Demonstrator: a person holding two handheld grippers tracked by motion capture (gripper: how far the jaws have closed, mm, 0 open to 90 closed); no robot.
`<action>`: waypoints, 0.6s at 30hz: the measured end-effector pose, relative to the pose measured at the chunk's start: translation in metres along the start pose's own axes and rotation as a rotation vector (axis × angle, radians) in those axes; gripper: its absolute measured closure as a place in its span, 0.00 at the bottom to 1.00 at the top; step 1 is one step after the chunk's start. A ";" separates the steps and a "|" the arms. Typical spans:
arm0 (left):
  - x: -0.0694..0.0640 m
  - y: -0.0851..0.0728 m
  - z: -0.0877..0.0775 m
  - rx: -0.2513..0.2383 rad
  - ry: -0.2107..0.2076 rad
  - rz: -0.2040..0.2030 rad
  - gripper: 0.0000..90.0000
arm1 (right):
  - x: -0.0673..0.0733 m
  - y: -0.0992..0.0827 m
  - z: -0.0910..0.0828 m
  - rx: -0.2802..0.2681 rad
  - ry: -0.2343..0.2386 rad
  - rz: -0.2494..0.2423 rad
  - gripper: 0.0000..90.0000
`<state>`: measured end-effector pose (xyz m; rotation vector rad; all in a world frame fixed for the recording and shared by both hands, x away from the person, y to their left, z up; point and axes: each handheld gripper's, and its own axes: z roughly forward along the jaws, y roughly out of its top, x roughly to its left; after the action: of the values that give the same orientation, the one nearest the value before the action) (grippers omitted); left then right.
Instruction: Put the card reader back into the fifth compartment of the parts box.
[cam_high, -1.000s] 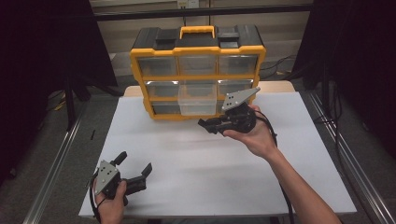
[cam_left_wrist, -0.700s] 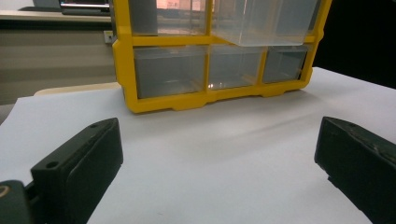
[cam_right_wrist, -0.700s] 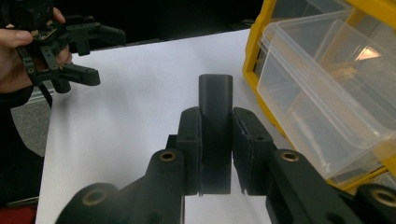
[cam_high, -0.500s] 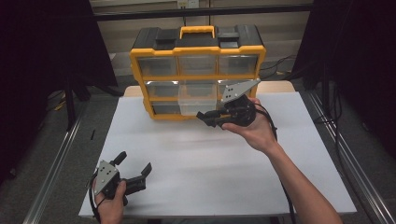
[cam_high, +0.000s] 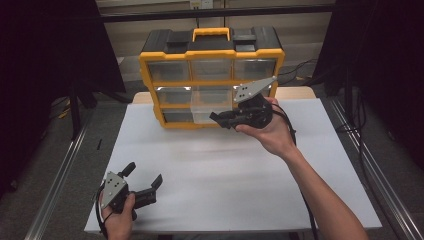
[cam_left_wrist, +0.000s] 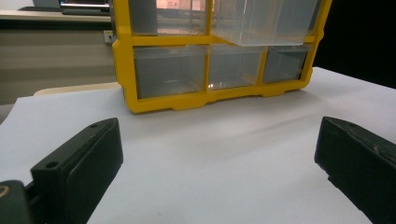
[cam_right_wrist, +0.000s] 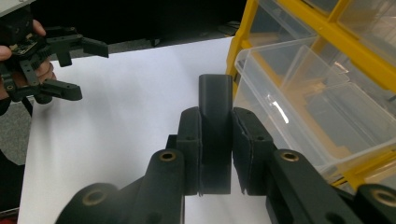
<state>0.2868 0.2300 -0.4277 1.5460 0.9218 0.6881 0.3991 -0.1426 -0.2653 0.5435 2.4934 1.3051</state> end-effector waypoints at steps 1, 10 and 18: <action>0.000 0.000 0.000 -0.001 0.000 0.000 0.01 | -0.001 0.001 0.000 0.003 -0.004 0.000 0.81; 0.000 0.000 -0.001 0.002 -0.003 0.004 0.01 | -0.008 0.011 -0.003 -0.004 -0.018 0.006 0.81; 0.000 0.000 -0.001 0.000 -0.004 0.003 0.01 | -0.015 0.019 -0.005 0.005 -0.026 0.002 0.81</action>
<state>0.2862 0.2306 -0.4272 1.5483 0.9167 0.6873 0.4141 -0.1425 -0.2457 0.5613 2.4761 1.2844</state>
